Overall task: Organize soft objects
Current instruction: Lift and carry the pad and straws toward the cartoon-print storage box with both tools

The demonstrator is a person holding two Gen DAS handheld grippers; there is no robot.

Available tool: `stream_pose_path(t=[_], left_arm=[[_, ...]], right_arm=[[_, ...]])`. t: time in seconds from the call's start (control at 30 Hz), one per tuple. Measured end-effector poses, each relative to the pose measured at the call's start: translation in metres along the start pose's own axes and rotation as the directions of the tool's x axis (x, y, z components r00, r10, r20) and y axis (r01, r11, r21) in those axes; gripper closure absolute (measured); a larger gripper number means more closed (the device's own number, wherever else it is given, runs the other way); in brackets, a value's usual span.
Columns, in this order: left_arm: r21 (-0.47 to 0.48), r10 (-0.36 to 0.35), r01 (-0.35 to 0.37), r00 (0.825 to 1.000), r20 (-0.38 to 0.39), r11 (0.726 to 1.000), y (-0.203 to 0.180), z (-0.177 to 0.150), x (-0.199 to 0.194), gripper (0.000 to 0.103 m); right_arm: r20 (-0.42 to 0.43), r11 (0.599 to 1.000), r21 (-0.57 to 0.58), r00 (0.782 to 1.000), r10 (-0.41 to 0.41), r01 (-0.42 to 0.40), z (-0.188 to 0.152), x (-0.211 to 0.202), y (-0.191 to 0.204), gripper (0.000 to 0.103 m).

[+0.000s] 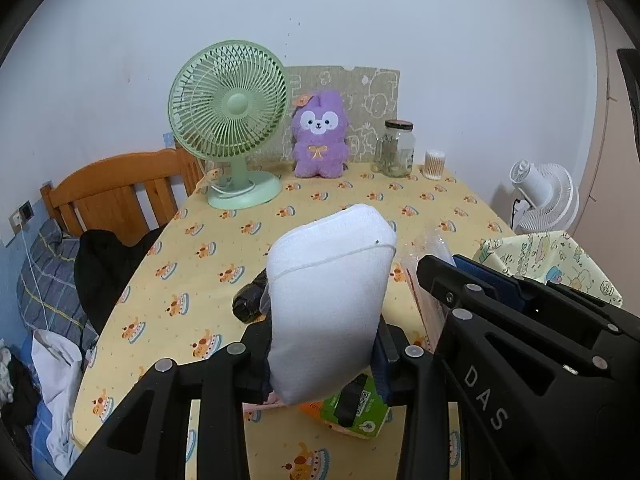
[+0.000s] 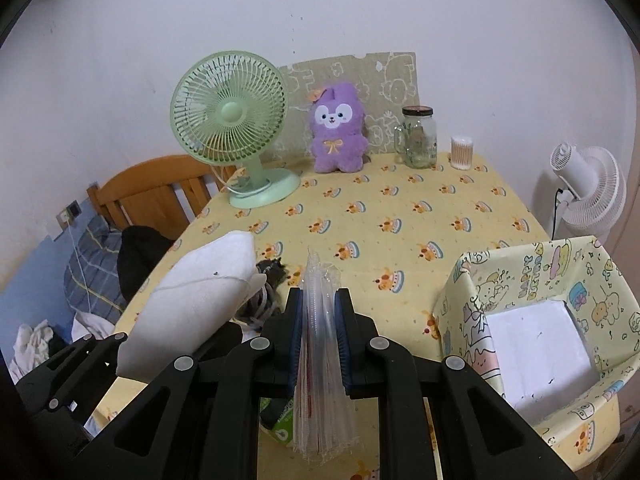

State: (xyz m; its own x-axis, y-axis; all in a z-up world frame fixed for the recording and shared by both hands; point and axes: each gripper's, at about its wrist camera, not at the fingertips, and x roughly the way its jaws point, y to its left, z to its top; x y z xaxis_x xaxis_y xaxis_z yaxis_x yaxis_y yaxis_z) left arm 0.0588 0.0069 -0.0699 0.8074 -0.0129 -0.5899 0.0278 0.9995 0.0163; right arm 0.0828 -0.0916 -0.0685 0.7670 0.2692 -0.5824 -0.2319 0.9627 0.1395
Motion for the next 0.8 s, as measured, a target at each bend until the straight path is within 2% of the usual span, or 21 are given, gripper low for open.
stream_pose_path(t=[0.27,0.8], left_arm=[[0.005,-0.033,0.033,0.999,0.016,0.999,-0.012,0.007,-0.005,0.065],[0.037,-0.101,0.098,0.993,0.064,0.994,-0.053,0.023,-0.019,0.065]], right_arm=[[0.017,1.0,0.013,1.0,-0.004,0.004,0.007,-0.01,-0.01,0.084],[0.074,0.998,0.015,0.995,-0.063,0.062,0.018,-0.046,-0.044,0.084]])
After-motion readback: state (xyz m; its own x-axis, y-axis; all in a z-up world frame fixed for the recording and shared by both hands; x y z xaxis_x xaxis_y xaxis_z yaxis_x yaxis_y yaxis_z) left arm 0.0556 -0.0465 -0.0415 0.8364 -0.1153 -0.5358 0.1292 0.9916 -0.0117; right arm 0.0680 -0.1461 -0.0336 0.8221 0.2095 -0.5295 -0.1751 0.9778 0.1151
